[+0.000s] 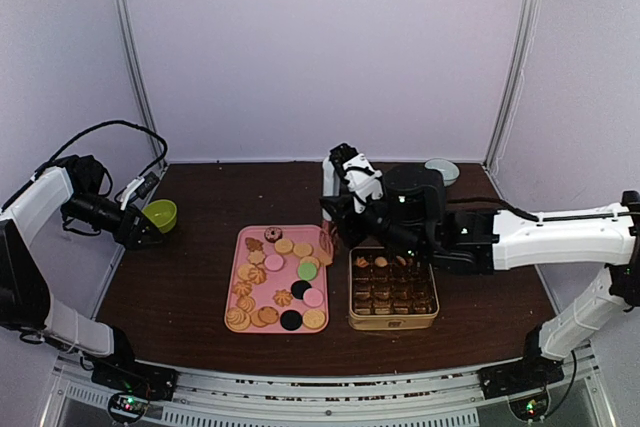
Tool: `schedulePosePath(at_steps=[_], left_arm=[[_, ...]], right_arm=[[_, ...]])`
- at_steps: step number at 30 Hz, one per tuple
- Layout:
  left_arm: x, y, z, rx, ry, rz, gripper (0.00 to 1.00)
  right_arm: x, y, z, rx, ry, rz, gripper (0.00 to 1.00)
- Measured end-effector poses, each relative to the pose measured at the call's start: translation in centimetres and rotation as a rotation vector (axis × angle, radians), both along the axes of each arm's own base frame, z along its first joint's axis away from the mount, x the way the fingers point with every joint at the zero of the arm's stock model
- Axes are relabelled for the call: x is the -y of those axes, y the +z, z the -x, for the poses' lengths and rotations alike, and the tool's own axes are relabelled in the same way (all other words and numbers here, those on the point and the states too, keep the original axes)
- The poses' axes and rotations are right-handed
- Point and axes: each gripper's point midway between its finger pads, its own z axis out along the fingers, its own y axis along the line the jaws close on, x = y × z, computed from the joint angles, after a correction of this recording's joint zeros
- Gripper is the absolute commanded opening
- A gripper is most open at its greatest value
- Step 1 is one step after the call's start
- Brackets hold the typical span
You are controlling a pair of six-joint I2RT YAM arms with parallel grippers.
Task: Pack the cookies
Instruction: Pick up the fake cookies from the plate, then place the fake cookies in the empty pocket of the box.
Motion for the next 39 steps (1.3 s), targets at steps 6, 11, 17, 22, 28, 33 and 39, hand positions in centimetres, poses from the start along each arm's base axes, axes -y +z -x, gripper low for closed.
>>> schedulePosePath(at_steps=[6,11,17,22,28,33,39], left_arm=[[0.0,0.0,0.0,0.001,-0.001,0.000,0.96],[0.0,0.0,0.0,-0.001,-0.001,0.002,0.96],[0.0,0.0,0.0,-0.002,-0.001,0.002,0.96],[0.0,0.0,0.0,-0.001,-0.001,0.002,0.96],[0.0,-0.1,0.0,-0.002,-0.001,0.002,0.96],[0.0,-0.1,0.0,-0.002,-0.001,0.002,0.96],[0.0,-0.1,-0.1,-0.001,-0.001,0.002,0.97]], right_arm=[[5.3,-0.8,-0.2,0.012,-0.078,0.068,0.00],[6.3,-2.7,0.1,-0.005,-0.086,0.119,0.00],[6.4,-3.4,0.1,-0.005,-0.084,0.150,0.00],[6.0,-4.3,0.0,-0.011,-0.079,0.177,0.00],[5.6,-5.1,0.0,-0.022,-0.060,0.193,0.00],[5.1,-5.6,0.0,-0.020,-0.045,0.203,0.00],[4.5,-6.5,-0.1,-0.027,-0.032,0.219,0.01]])
